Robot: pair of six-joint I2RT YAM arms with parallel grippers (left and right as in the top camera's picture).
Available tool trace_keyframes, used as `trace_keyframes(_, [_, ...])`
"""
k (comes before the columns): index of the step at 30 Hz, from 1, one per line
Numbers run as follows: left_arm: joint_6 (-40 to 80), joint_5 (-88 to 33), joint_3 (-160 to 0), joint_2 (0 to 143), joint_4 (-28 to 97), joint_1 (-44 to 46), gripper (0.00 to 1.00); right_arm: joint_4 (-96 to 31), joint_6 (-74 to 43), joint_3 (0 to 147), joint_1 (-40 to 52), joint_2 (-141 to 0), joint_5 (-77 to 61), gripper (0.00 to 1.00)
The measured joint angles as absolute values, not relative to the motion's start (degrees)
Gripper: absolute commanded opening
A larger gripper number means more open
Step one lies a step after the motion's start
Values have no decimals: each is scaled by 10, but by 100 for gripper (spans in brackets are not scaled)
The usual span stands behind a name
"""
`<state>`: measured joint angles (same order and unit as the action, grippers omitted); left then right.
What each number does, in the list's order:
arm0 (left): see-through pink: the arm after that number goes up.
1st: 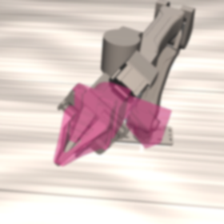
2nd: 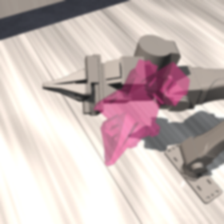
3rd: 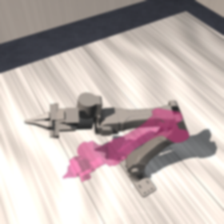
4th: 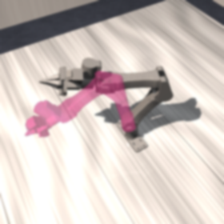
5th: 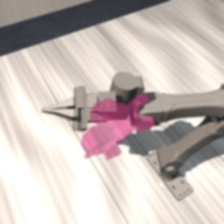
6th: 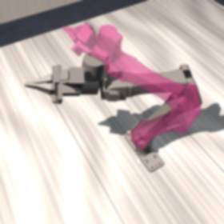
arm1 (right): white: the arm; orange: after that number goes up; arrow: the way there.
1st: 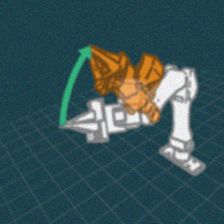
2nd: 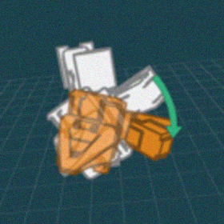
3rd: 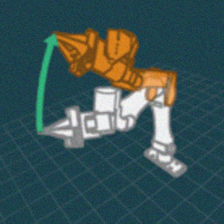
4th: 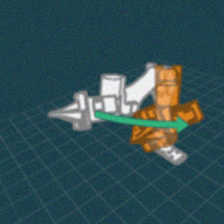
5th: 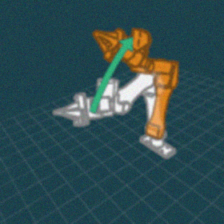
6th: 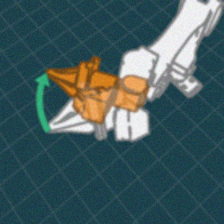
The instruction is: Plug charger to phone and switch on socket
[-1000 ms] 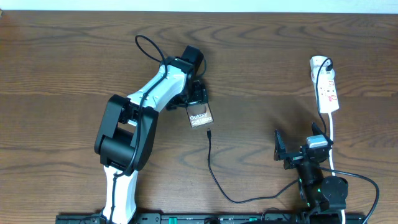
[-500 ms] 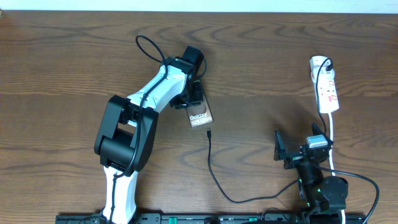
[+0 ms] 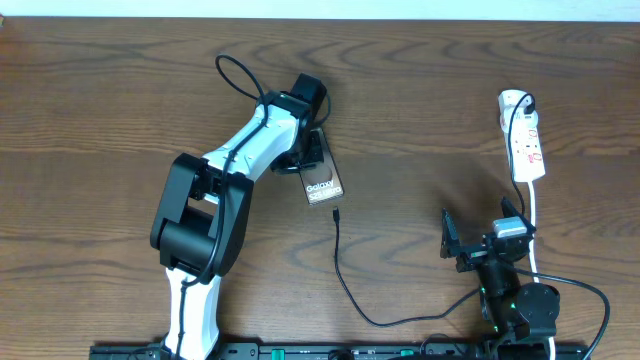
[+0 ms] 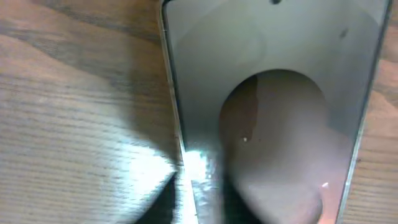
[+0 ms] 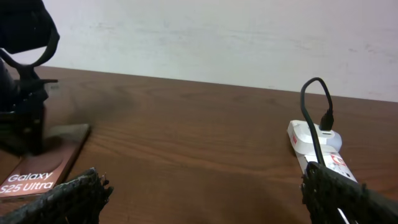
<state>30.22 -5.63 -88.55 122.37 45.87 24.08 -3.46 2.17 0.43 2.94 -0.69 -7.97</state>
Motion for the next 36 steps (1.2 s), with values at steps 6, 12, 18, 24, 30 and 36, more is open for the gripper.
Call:
trace_keyframes(6, [305, -57, -885, 1224, 453, 241, 65, -35, 22, 4, 29, -7, -80, 99])
trace_keyframes(12, [307, -59, -885, 1224, 451, 241, 28, -35, 22, 4, 29, -7, -80, 99])
trace_keyframes(18, [310, -58, -885, 1224, 452, 242, 19, -35, 22, 4, 29, -7, -80, 99])
trace_keyframes(24, [309, -58, -885, 1224, 456, 241, 67, -35, 22, 4, 29, -7, -80, 99])
trace_keyframes(30, [285, -61, -890, 1224, 490, 233, 82, -35, 22, 4, 29, -7, -80, 99])
trace_keyframes(36, [298, -68, -890, 1223, 490, 223, 96, -35, 22, 4, 29, -7, -80, 99])
